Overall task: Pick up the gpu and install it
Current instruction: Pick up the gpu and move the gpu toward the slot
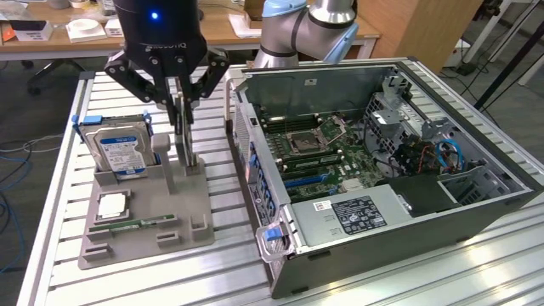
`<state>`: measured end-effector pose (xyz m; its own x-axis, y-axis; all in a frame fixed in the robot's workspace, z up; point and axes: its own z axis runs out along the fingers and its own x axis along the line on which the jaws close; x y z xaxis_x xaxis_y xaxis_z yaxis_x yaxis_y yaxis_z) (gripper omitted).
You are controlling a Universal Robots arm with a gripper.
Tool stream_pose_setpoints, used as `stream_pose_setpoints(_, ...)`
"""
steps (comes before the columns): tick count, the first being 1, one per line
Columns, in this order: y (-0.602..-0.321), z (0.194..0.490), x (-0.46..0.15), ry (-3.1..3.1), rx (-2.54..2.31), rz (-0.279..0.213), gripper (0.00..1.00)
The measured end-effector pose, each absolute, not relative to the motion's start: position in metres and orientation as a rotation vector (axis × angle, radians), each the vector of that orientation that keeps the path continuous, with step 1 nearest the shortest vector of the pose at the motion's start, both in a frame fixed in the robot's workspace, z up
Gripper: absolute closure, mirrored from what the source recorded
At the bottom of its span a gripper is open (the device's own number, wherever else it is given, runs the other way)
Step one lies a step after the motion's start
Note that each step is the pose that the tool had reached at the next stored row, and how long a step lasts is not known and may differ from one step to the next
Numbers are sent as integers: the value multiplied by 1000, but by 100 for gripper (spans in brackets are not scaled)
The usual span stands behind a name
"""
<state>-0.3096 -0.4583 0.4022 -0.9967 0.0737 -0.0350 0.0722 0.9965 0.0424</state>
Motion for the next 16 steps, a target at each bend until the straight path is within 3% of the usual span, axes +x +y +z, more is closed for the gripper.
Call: stream_pose_setpoints(16, -458, 414, -310, 3102, 113, 64, 74)
